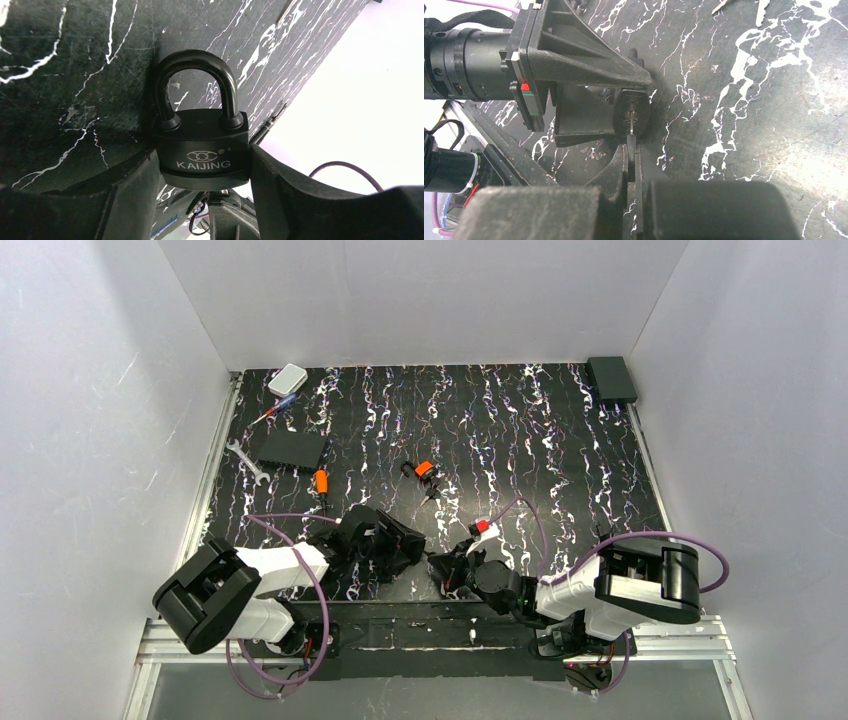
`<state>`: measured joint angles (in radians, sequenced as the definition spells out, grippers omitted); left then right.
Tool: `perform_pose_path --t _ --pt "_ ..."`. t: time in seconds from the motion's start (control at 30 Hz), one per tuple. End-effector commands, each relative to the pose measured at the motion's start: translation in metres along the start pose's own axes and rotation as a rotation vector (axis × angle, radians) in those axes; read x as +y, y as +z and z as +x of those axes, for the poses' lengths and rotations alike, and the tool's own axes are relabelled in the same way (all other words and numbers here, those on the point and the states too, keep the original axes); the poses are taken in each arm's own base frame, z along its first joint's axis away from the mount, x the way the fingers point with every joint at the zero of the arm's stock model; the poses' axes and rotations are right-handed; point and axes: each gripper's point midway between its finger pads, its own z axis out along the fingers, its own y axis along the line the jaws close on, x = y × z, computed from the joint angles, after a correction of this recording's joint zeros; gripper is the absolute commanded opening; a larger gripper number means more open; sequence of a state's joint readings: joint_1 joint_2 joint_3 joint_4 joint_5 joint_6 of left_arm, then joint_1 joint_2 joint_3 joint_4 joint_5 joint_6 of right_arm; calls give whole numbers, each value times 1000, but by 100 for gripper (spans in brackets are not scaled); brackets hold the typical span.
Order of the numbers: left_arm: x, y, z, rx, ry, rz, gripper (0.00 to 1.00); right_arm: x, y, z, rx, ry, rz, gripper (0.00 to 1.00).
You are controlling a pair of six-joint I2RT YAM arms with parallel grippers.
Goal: Unlock with the key
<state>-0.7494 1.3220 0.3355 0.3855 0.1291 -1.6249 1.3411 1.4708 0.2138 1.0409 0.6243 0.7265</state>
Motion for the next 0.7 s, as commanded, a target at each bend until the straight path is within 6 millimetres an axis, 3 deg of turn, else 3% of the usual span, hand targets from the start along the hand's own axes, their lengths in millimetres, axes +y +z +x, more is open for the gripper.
perform_pose_path --t 0.0,0.47,0.67 --pt "-3 -8 26 113 23 7 0 17 14 -26 -87 52 -22 1" --pt "-6 -7 35 166 66 11 0 54 3 -26 -39 14 -222 1" --pt "-8 -5 38 183 75 12 0 53 5 -28 -31 21 -209 1"
